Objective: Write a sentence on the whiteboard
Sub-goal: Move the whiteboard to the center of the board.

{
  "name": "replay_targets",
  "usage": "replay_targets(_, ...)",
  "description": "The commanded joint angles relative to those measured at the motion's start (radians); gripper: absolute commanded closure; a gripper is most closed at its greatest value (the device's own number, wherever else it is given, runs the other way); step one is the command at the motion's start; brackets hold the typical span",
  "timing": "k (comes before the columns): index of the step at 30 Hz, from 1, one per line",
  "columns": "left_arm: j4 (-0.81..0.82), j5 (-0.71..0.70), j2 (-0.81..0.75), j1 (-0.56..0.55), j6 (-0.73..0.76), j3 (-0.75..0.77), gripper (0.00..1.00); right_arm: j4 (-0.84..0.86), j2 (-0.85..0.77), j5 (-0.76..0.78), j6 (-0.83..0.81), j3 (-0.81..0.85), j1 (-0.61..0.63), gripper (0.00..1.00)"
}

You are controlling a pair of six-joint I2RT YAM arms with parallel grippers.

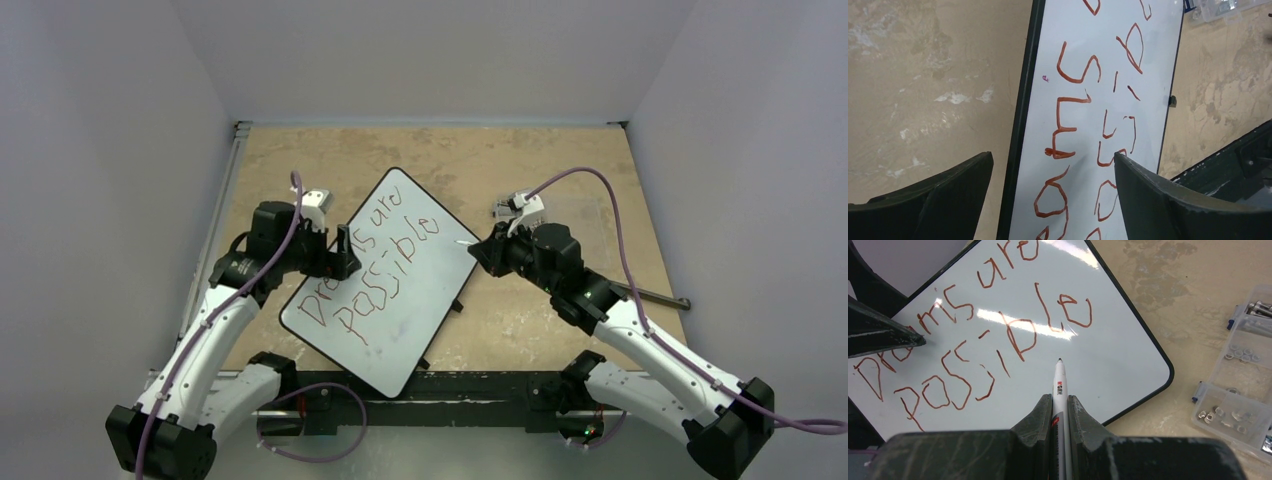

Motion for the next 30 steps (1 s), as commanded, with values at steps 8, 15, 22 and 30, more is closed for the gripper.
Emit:
replay_targets(8,0.139,0.114,-0.076,-0.004,-0.283,-0.134,0.08,-0.015,-0.001,0.049,-0.017,0.063,0.000,1.00)
replay_targets(15,0.311,0.147,-0.077,-0.005,-0.454,-0.214,0.08,-0.032,0.000,0.064,-0.024,0.093,-0.002,1.00)
replay_targets(22,0.478,0.134,-0.051,-0.035,-0.603,-0.280,0.10,-0.067,0.009,0.086,-0.038,0.128,-0.001,1.00)
replay_targets(30,0.592,0.098,-0.031,-0.088,-0.706,-0.320,0.23,-0.084,0.026,0.096,-0.031,0.162,-0.001,1.00)
